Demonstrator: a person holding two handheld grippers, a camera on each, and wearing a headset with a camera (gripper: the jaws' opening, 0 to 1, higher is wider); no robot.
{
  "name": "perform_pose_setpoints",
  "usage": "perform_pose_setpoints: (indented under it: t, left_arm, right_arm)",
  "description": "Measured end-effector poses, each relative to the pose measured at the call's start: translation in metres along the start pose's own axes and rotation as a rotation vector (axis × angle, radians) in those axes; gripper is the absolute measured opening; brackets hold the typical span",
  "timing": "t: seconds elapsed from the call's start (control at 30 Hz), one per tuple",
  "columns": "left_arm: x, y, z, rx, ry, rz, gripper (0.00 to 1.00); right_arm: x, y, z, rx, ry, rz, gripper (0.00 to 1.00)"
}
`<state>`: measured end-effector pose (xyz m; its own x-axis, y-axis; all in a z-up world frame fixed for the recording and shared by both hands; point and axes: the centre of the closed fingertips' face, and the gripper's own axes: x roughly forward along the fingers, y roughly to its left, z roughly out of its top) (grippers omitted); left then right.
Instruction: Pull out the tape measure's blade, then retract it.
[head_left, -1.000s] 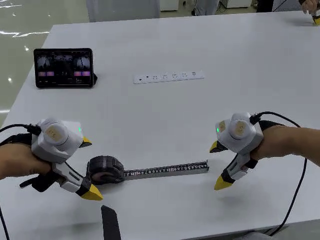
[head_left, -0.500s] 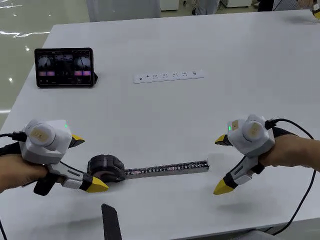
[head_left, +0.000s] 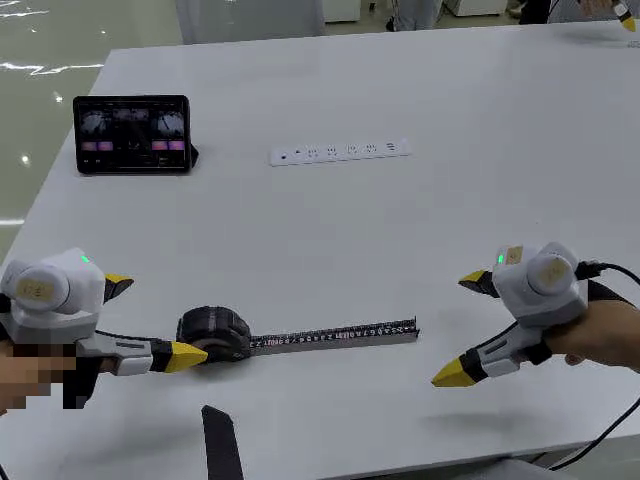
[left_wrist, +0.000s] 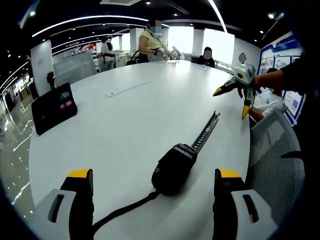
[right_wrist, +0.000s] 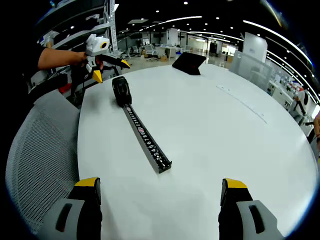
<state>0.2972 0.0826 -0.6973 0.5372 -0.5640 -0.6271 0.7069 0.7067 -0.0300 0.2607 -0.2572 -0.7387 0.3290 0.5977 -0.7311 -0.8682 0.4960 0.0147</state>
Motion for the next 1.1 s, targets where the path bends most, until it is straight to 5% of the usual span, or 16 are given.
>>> perform_pose_setpoints:
  t: [0.1, 0.2, 0.4, 0.6, 1.1]
  left_arm:
    - [-0.006, 0.004, -0.007, -0.046, -0.012, 0.03, 0.99]
    - [-0.012, 0.004, -0.006, -0.074, -0.07, 0.052, 0.99]
    - [-0.02, 0.004, -0.019, -0.046, -0.069, 0.118, 0.99]
    - [-0.029, 0.005, -0.024, -0.055, -0.116, 0.147, 0.99]
    - [-0.036, 0.0, -0.045, -0.067, -0.101, 0.133, 0.99]
  right_arm:
    - [-0.009, -0.006, 0.005, 0.038, -0.061, -0.072, 0.99]
    - [-0.016, -0.003, 0.001, 0.067, -0.077, -0.082, 0.99]
    - [-0.03, 0.003, -0.011, 0.102, -0.095, -0.099, 0.99]
    - [-0.046, 0.0, -0.021, 0.143, -0.133, -0.137, 0.99]
    - [-0.067, -0.003, -0.054, 0.185, -0.14, -0.239, 0.99]
